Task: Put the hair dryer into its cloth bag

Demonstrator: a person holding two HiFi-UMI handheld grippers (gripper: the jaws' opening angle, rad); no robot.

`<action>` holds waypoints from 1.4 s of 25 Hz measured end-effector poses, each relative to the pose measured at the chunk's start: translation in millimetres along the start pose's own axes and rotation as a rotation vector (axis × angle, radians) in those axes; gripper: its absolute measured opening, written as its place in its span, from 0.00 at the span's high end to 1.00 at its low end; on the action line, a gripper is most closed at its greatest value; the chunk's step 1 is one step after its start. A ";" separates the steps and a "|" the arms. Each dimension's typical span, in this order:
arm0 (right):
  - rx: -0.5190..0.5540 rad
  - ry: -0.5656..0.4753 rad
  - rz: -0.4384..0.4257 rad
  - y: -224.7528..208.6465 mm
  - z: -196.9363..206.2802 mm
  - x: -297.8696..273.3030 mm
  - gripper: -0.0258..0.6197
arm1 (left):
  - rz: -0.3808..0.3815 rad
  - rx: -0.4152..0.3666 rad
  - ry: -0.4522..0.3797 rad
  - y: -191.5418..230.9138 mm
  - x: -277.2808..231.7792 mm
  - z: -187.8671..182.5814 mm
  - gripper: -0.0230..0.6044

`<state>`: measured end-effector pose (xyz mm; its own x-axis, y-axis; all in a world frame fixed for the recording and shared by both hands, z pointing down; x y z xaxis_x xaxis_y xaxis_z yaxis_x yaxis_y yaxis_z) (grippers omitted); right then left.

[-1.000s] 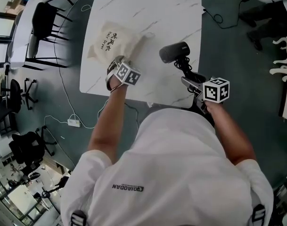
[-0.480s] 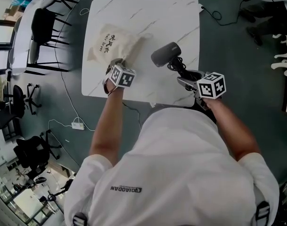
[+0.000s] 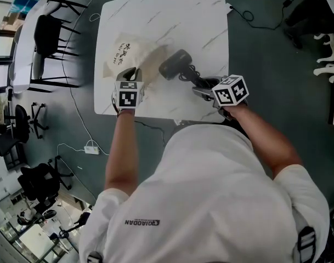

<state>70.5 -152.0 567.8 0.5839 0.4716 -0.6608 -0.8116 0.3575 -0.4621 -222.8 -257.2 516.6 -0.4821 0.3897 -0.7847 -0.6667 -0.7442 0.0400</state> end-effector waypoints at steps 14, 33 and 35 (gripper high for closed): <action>0.065 0.121 -0.033 28.6 -9.4 -52.5 0.61 | 0.127 0.023 -0.107 -34.1 22.8 -14.7 0.87; 0.317 0.053 0.067 79.4 -73.6 -175.1 0.60 | 0.161 0.080 -0.133 -24.1 22.3 0.1 0.87; 0.343 0.042 0.074 81.5 -79.0 -189.3 0.60 | 0.176 0.122 -0.153 -19.4 22.3 1.6 0.87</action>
<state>-107.6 -275.8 608.4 0.5164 0.4752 -0.7124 -0.7944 0.5766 -0.1913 -221.5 -233.3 499.4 -0.6706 0.3443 -0.6571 -0.6242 -0.7405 0.2491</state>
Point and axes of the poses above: the fingertips, and each gripper's own axes: x backward along the fingers, y to its left, z out of its underside, the point moved 10 cm from there along x, backward along the fingers, and after that the axes turned 15 degrees about z, right-handed, at the moved point
